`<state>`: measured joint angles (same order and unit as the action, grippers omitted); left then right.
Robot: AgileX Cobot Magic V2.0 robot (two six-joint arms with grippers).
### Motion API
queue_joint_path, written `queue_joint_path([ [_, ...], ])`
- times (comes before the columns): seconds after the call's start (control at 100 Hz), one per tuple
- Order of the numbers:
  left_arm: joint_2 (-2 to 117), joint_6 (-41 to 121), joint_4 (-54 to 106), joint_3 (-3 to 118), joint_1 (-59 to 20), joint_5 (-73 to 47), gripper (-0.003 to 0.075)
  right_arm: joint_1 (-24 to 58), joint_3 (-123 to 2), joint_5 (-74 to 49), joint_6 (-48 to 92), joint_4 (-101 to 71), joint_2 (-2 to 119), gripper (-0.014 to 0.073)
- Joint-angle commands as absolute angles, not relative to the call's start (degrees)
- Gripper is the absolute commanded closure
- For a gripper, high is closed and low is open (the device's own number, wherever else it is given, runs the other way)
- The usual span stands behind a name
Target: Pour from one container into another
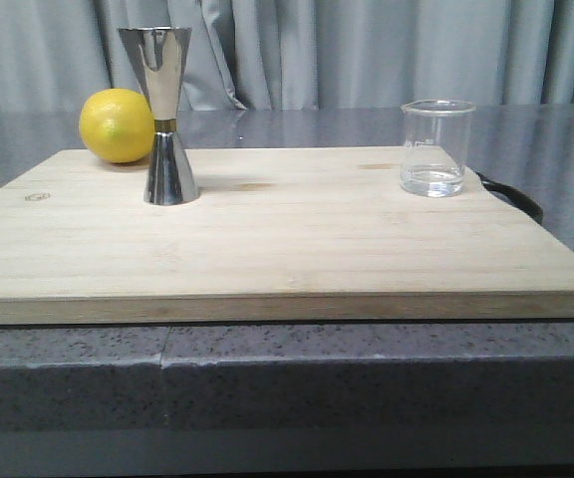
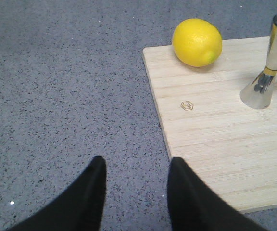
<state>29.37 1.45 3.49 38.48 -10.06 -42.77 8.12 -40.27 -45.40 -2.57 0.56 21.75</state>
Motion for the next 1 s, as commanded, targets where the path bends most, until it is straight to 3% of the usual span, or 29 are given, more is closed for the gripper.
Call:
queue_joint_path([
  [0.0, 29.6, 0.8, 4.1, 39.9, -10.5, -38.1, 0.0606, 7.9, -41.6, -40.8, -2.6, 1.4, 22.1, 0.0518],
  [0.12, 29.6, 0.8, 4.1, 39.9, -10.5, -38.1, 0.0741, 7.9, -41.6, -40.8, -2.6, 1.2, 22.1, 0.0603],
  [0.24, 29.6, 0.8, 4.1, 39.9, -10.5, -37.7, 0.0739, 7.9, -41.6, -40.8, -2.6, 1.2, 22.1, 0.0664],
  [0.75, 29.3, 0.8, 4.1, 39.6, -10.5, -37.6, 0.0739, 7.9, -41.6, -41.5, -2.6, 1.2, 22.1, 0.0664],
  [0.99, 18.2, 0.8, 3.8, 27.1, -8.5, -28.5, 0.0739, 7.9, -41.6, -41.5, -2.6, 1.2, 22.1, 0.0664],
])
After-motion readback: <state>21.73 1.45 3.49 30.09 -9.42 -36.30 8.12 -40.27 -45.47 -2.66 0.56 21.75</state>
